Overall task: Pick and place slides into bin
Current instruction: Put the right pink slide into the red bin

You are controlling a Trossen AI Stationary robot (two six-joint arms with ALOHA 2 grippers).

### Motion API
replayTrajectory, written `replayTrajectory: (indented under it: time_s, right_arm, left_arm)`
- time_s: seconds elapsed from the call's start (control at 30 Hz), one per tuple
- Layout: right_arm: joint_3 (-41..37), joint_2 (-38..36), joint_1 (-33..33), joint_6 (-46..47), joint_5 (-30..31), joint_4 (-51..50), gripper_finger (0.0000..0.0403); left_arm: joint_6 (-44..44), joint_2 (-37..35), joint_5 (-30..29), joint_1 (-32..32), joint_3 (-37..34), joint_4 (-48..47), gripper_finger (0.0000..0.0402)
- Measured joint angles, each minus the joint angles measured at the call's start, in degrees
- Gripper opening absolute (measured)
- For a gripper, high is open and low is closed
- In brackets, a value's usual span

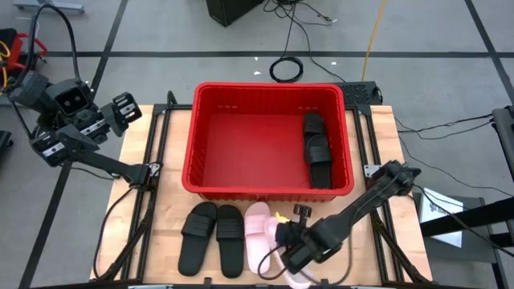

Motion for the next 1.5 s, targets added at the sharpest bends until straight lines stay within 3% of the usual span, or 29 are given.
replayTrajectory:
  time_s: [0.23, 0.43, 0.7, 1.0, 1.17, 1.3, 1.5]
  right_arm:
    - [0.0, -8.55, -1.1, -5.59, -2.27, 12.72, 0.0001]
    - [0.0, -12.76, -4.18, -12.81, -2.25, 31.29, 0.0001]
    - [0.03, -13.63, -8.8, -27.15, -2.13, 57.25, 0.0001]
    - [0.04, -13.58, -14.9, -40.48, 2.53, 71.54, 0.0001]
    - [0.04, -13.72, -19.45, -43.33, 2.83, 75.85, 0.0002]
    - [0.02, -14.92, -23.52, -41.51, 2.8, 74.86, 0.0003]
    - [0.04, -20.56, -28.47, -42.25, 2.61, 64.32, 0.0003]
  left_arm:
    - [-0.25, 0.0, 0.47, 0.0, 0.0, -0.07, 0.0186]
    - [-0.42, 0.0, 2.46, 0.02, 0.0, -0.93, 0.0186]
    - [-2.05, -0.09, 5.03, 0.0, 0.0, -0.86, 0.0186]
    - [-2.18, -0.09, 5.67, 0.0, 0.0, -0.79, 0.0186]
    - [-0.02, 0.04, 4.16, 0.01, 0.0, -0.72, 0.0186]
    - [1.32, 0.07, -1.2, 0.02, 0.0, -0.71, 0.0186]
    - [2.6, 0.04, -5.15, 0.38, 0.0, -0.56, 0.0186]
